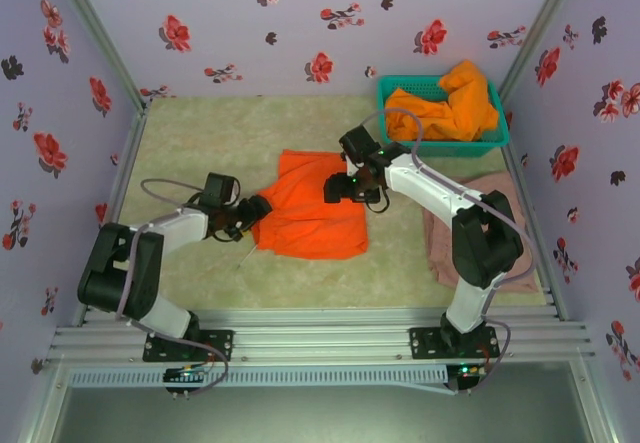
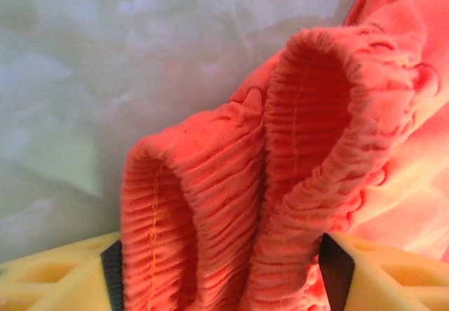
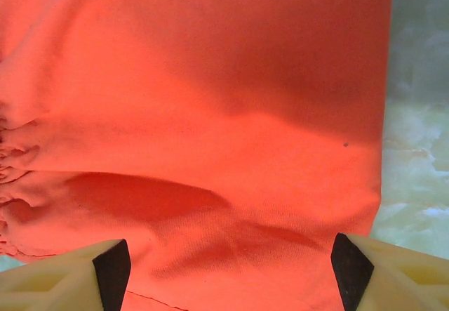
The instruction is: Fold and stack the shorts
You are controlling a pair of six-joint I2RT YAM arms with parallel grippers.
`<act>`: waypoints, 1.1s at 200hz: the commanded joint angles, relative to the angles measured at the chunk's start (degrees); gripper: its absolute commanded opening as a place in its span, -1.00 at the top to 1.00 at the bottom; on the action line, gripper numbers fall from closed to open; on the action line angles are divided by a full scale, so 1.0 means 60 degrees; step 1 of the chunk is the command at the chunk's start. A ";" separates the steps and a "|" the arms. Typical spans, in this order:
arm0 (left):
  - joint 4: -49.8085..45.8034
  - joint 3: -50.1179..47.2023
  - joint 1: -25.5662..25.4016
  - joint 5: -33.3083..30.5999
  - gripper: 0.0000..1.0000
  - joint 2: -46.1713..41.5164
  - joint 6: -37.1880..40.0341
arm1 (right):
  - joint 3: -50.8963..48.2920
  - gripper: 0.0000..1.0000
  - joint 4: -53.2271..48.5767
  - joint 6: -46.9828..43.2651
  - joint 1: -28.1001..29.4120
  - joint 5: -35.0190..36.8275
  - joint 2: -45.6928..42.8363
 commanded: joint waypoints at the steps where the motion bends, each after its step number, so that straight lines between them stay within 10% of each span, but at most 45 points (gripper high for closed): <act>1: 0.0265 0.0455 -0.0103 -0.0131 -0.24 0.0276 0.0076 | -0.0172 -0.55 0.0113 0.0103 -0.0026 0.0171 0.0066; 78: -0.1010 0.2003 -0.0194 -0.0127 1.00 -0.0003 0.0732 | -0.0638 -0.54 0.0150 -0.0157 -0.0468 0.0359 -0.0062; 220: -0.2363 0.6048 -0.1983 0.0636 1.00 0.1087 0.0869 | -0.2256 -0.55 0.0742 -0.0075 -0.2528 0.0553 -0.1522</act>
